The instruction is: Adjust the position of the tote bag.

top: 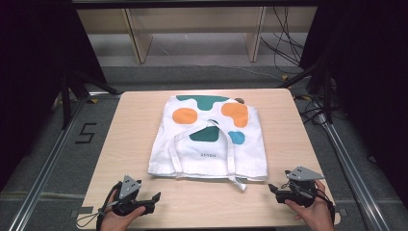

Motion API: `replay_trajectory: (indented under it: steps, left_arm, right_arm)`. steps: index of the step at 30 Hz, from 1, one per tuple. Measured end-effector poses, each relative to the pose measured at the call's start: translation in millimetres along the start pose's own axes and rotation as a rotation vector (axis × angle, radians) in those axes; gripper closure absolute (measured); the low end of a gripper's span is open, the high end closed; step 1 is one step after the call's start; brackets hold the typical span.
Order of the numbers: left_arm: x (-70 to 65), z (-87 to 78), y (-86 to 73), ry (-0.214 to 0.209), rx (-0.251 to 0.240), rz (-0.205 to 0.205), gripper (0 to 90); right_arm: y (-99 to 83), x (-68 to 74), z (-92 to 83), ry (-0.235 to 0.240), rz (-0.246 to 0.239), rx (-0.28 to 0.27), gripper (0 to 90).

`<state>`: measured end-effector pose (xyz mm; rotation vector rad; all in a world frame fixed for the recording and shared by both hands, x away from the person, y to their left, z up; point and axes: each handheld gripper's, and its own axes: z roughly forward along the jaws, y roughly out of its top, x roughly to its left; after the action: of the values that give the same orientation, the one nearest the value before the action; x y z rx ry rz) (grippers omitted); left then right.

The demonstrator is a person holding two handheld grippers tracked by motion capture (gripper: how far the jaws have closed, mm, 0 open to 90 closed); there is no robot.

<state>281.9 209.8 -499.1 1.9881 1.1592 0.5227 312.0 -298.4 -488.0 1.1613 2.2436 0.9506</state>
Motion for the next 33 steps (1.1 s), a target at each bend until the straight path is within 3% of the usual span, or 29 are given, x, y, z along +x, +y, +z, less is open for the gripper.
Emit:
replay_trajectory:
  steps: [2, 3, 4, 6, 7, 8, 9, 10, 11, 13, 16, 17, 18, 22, 25, 27, 28, 33]
  left_arm:
    - [-1.2, 2.2, -0.3, 0.002, -0.023, -0.024, 16.1]
    - [-1.1, 2.1, -0.4, 0.004, -0.019, -0.021, 16.2]
    - [-0.1, 1.6, -0.2, 0.004, -0.004, -0.011, 16.3]
    - [-0.5, 1.9, 0.1, 0.006, -0.001, -0.01, 16.8]
    - [1.0, 1.3, 0.4, 0.007, 0.004, 0.017, 17.0]
    - [1.0, 1.3, 0.4, 0.007, 0.004, 0.017, 17.3]
    - [2.4, 0.9, 0.6, 0.011, 0.016, 0.045, 17.4]
    - [-0.8, 3.4, -0.2, 0.015, -0.011, -0.007, 17.4]
    - [1.2, 0.9, 1.1, 0.024, 0.029, 0.02, 17.5]
    - [1.0, 4.0, 1.2, 0.02, 0.004, 0.007, 17.5]
    - [3.2, 5.2, 2.9, 0.026, 0.033, 0.051, 17.4]
    - [1.6, 7.6, 3.2, 0.033, 0.029, 0.029, 17.4]
    - [3.7, 7.5, 4.3, 0.029, 0.05, 0.06, 17.4]
    - [5.5, 12.0, 7.1, 0.052, 0.056, 0.065, 17.3]
    - [14.6, 17.3, 11.2, 0.102, 0.064, 0.086, 17.4]
    - [20.9, 20.2, 10.9, 0.12, 0.065, 0.061, 20.0]
    - [26.3, 20.6, 11.2, 0.132, 0.071, 0.072, 21.5]
    - [39.1, 25.2, 10.5, 0.167, 0.059, 0.044, 24.0]
  right_arm:
    - [-0.7, -1.5, 0.5, -0.001, -0.021, -0.004, 20.5]
    - [-0.6, -1.7, 0.6, -0.002, -0.024, -0.005, 20.2]
    - [0.2, 0.1, 0.2, 0.01, 0.008, 0.004, 19.7]
    - [0.8, -0.6, 1.2, 0.008, -0.015, 0.0, 19.5]
    - [0.7, 0.9, 0.8, 0.007, -0.002, 0.007, 19.5]
    - [0.4, 3.0, 0.1, 0.004, 0.011, 0.012, 19.3]
    - [1.1, 0.2, 1.5, -0.001, -0.026, -0.009, 19.0]
    - [1.8, 0.1, 1.9, 0.001, -0.03, -0.011, 18.8]
    - [2.2, 0.0, 2.6, -0.005, -0.036, -0.018, 18.8]
    - [2.8, 0.3, 3.8, -0.006, -0.044, -0.018, 18.6]
    - [5.2, 1.1, 5.5, -0.002, -0.056, -0.02, 18.5]
    - [6.1, 3.1, 5.9, 0.011, -0.032, -0.008, 18.5]
    - [6.7, 1.5, 7.5, 0.0, -0.068, -0.02, 18.5]
    - [8.8, 1.9, 10.6, -0.001, -0.07, -0.018, 18.5]
    - [10.2, 0.6, 13.4, -0.002, -0.074, -0.008, 18.8]
    - [9.9, 1.0, 12.8, -0.003, -0.068, -0.005, 19.1]
    - [9.8, 1.0, 12.5, -0.005, -0.072, -0.005, 19.3]
    - [10.8, 3.1, 11.5, -0.007, -0.084, -0.006, 20.2]
